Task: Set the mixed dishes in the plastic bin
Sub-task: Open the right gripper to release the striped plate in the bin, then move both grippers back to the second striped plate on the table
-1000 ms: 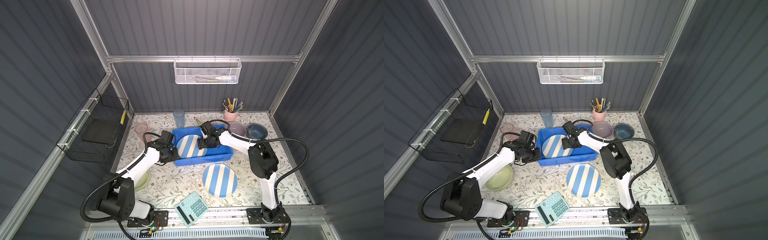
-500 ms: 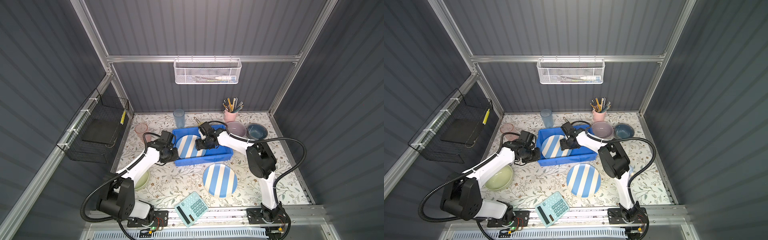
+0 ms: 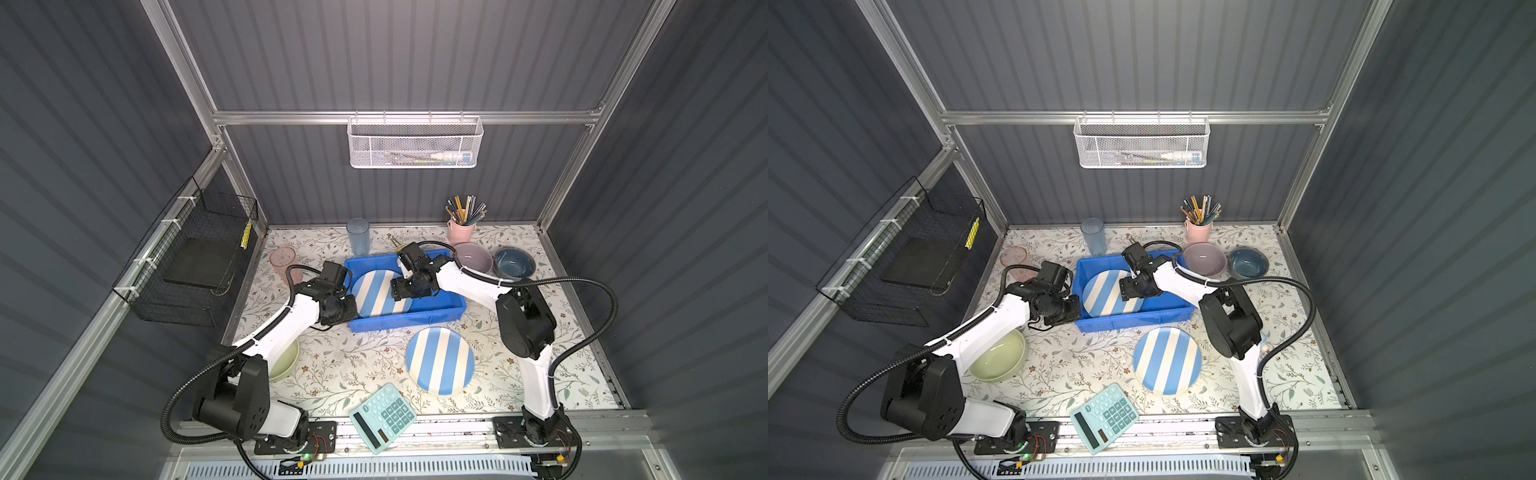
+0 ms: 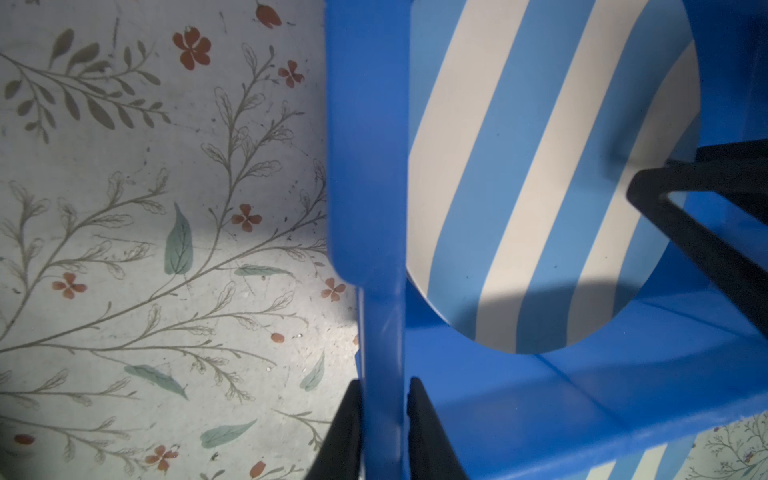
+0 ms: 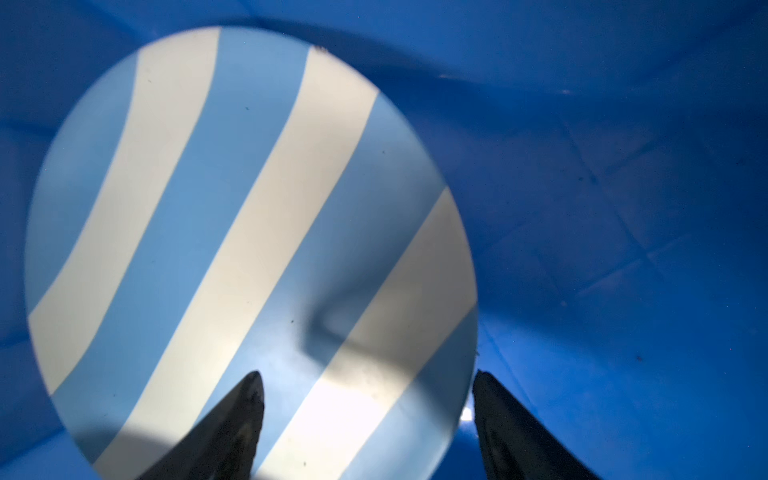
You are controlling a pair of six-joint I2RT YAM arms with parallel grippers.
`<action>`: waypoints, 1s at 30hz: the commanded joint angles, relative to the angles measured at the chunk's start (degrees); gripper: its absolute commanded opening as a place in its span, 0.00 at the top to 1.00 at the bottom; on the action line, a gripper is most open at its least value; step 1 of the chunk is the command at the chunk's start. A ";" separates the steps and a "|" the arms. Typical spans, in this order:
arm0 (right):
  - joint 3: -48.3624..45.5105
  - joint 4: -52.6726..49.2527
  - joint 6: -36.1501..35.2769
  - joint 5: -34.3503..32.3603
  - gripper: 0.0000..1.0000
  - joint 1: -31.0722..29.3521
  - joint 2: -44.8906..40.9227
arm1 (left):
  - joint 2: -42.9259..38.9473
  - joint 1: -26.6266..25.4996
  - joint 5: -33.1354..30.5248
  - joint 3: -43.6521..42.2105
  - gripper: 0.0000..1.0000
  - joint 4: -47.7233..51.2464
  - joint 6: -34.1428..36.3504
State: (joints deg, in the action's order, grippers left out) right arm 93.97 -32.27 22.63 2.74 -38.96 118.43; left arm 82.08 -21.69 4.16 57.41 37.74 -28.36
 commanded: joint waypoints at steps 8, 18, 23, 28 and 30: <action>-6.70 -1.76 -3.49 4.83 0.19 2.67 -16.36 | -3.42 -0.24 6.34 4.47 0.47 3.13 4.73; -28.48 4.97 1.42 16.99 0.20 7.93 -36.66 | -12.58 -1.96 11.24 3.11 0.33 3.37 7.39; -37.28 7.18 3.50 22.95 0.21 9.94 -45.05 | -14.03 -8.21 9.83 2.68 0.33 4.43 7.82; -44.36 6.31 5.24 23.89 0.22 11.67 -52.09 | -14.28 -15.17 11.64 -0.67 0.38 1.55 5.55; -47.55 5.91 6.00 24.04 0.22 12.30 -53.91 | -14.41 -18.23 11.47 -2.13 0.40 -0.28 4.36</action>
State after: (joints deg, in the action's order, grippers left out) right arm 49.65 -26.11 26.89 24.64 -27.42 66.37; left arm 68.51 -37.41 14.26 57.34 38.94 -22.68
